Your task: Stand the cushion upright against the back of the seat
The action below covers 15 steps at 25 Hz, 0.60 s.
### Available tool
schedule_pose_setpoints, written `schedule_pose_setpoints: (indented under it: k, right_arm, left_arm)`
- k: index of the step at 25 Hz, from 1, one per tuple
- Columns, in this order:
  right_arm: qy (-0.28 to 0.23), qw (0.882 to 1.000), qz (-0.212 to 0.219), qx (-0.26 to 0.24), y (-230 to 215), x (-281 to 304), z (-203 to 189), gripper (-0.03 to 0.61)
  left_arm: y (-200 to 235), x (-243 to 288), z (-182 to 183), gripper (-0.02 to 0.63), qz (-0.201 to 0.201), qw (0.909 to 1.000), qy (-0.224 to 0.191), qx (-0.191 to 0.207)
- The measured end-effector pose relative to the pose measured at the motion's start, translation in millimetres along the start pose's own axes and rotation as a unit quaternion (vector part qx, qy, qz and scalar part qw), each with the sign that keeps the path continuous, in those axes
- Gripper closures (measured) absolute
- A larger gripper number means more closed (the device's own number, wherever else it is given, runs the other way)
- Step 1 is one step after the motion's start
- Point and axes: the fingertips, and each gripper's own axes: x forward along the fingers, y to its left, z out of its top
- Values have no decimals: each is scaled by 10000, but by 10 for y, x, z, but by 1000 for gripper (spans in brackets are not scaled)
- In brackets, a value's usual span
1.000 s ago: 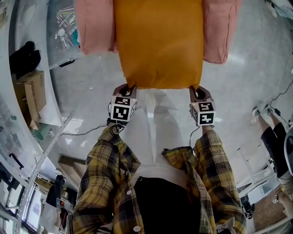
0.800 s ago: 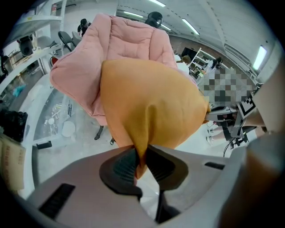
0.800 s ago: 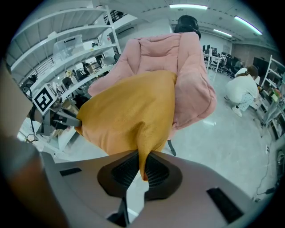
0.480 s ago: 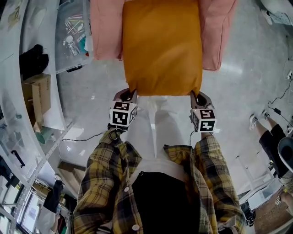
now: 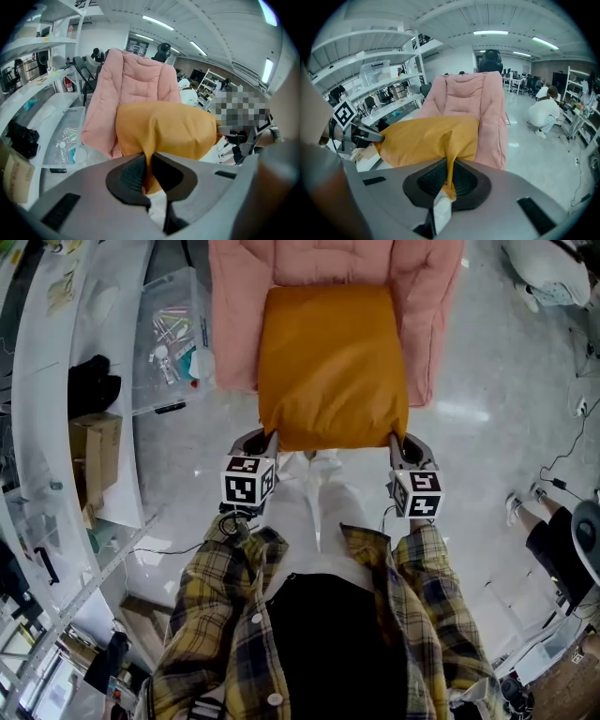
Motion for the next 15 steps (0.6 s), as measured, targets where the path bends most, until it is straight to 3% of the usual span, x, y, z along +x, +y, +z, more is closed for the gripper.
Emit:
schedule_pose_setpoints:
  k: [7,15]
  right_arm:
    - [-440,9990,-21,16,-28,-199,514,548]
    - [-564,9981,258,55,-26,-500,1044,548]
  left_arm:
    - [-3,-277,493,571,109,9996,-276,-12]
    - [-68,-630,1058,571,285,9993,-250,-76]
